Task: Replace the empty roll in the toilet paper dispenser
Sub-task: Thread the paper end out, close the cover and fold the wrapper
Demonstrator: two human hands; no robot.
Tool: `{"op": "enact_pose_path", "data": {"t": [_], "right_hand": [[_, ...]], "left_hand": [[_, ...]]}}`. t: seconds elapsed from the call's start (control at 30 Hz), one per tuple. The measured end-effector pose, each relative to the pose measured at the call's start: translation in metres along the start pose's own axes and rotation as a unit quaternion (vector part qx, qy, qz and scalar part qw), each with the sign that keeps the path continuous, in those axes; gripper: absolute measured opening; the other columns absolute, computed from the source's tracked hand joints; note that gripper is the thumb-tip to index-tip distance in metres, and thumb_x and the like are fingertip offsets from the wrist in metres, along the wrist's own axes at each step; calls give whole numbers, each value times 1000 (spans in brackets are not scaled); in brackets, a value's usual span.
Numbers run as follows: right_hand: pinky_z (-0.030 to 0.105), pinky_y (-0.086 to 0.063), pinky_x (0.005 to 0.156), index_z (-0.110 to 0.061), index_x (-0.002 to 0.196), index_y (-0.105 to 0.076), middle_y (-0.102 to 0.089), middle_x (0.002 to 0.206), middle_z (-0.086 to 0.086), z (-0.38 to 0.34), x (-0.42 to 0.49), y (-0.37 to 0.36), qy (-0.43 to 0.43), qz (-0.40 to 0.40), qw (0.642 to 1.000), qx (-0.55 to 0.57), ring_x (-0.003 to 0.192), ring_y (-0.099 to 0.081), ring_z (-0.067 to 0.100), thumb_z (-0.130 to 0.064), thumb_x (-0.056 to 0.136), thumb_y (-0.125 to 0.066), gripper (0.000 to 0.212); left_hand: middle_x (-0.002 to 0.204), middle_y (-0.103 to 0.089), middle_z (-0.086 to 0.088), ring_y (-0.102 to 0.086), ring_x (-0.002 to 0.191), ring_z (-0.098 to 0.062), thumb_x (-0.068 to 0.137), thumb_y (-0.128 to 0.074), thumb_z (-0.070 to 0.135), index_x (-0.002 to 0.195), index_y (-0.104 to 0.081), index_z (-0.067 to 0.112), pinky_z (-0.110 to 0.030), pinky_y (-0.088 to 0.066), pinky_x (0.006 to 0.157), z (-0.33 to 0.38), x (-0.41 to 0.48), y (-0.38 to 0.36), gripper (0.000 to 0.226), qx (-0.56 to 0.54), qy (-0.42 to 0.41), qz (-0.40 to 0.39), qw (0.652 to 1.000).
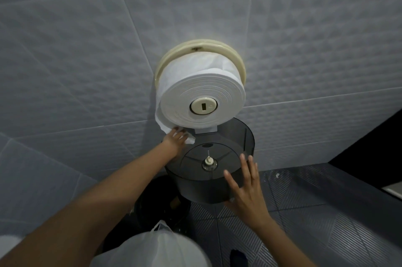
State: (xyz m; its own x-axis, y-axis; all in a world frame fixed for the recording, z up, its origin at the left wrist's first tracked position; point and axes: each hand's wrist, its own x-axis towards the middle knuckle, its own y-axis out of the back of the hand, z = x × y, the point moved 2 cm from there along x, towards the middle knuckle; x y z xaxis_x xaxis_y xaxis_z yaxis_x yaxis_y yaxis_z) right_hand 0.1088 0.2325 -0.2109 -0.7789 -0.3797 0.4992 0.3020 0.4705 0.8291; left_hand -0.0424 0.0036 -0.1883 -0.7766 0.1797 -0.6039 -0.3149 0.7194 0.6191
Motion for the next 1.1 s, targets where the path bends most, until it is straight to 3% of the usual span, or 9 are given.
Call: {"op": "enact_pose_path", "data": {"t": [0.1, 0.2, 0.4, 0.5, 0.6, 0.7, 0.8, 0.97, 1.1], "right_hand": [[66, -21, 108, -34, 151, 2, 11, 158, 18, 1, 0, 1, 3, -2, 1000, -7, 144, -1, 46, -50, 75, -57, 97], [67, -22, 108, -34, 151, 3, 10, 159, 18, 0, 0, 0, 8, -4, 1000, -8, 144, -1, 47, -48, 73, -61, 102], [68, -29, 104, -34, 151, 1, 10, 159, 16, 0, 3, 4, 7, -9, 1000, 3, 144, -2, 47, -51, 75, -60, 99], [69, -30, 103, -34, 151, 2, 11, 159, 15, 1, 5, 6, 8, -6, 1000, 3, 144, -1, 45, -52, 75, -58, 98], [69, -31, 103, -34, 151, 2, 11, 159, 15, 1, 6, 7, 8, -8, 1000, 3, 144, 0, 45, -52, 75, -58, 98], [69, -34, 100, -35, 151, 2, 11, 159, 15, 0, 5, 6, 9, -13, 1000, 3, 144, -1, 45, -51, 75, -59, 98], [68, -34, 101, -34, 151, 0, 9, 159, 15, -3, 6, 6, 12, -6, 1000, 3, 144, -2, 45, -51, 75, -61, 99], [68, -35, 100, -34, 151, 1, 9, 159, 15, -5, 8, 6, 18, -6, 1000, 0, 144, -2, 45, -49, 71, -66, 106], [67, -35, 101, -34, 151, -1, 8, 159, 14, -4, 8, 8, 14, -3, 1000, 0, 145, -2, 44, -49, 73, -63, 100]], "left_hand": [[162, 4, -8, 7, 149, -25, 100, -33, 27, 152, -3, 8, -45, 8, 118, 4, -6, 0, 62, 24, -19, -1, 1000], [161, 9, -7, 11, 148, -22, 99, -30, 27, 151, 3, 8, -45, 11, 117, 7, -10, 0, 65, -38, -49, 5, 998], [160, 17, 1, 17, 147, -15, 93, -14, 64, 152, 7, 17, -45, 14, 118, 19, -8, 4, 78, -238, -90, -25, 967], [161, 12, -3, 18, 147, -20, 92, -14, 66, 153, 2, 17, -47, 15, 118, 16, -5, 6, 79, -184, -74, -4, 980], [162, 8, -5, 18, 147, -26, 92, -15, 66, 152, -16, 24, -48, 14, 118, 6, -7, 10, 72, -142, -67, 1, 988], [161, 9, -6, 19, 146, -26, 92, -20, 66, 152, -6, 15, -45, 13, 119, -4, -10, 6, 81, -102, -33, 13, 994], [161, 8, -6, 16, 147, -27, 93, -21, 64, 149, -26, 19, -46, 14, 118, -7, -12, -1, 72, -5, -36, 24, 999], [162, 8, -6, 12, 148, -23, 93, -29, 62, 152, 1, 10, -41, 13, 117, -4, -9, -5, 84, 13, -16, 46, 999], [162, 6, -8, 12, 148, -22, 94, -27, 60, 152, -1, 7, -41, 11, 120, 1, -10, -4, 82, -52, -33, 36, 997]]}}
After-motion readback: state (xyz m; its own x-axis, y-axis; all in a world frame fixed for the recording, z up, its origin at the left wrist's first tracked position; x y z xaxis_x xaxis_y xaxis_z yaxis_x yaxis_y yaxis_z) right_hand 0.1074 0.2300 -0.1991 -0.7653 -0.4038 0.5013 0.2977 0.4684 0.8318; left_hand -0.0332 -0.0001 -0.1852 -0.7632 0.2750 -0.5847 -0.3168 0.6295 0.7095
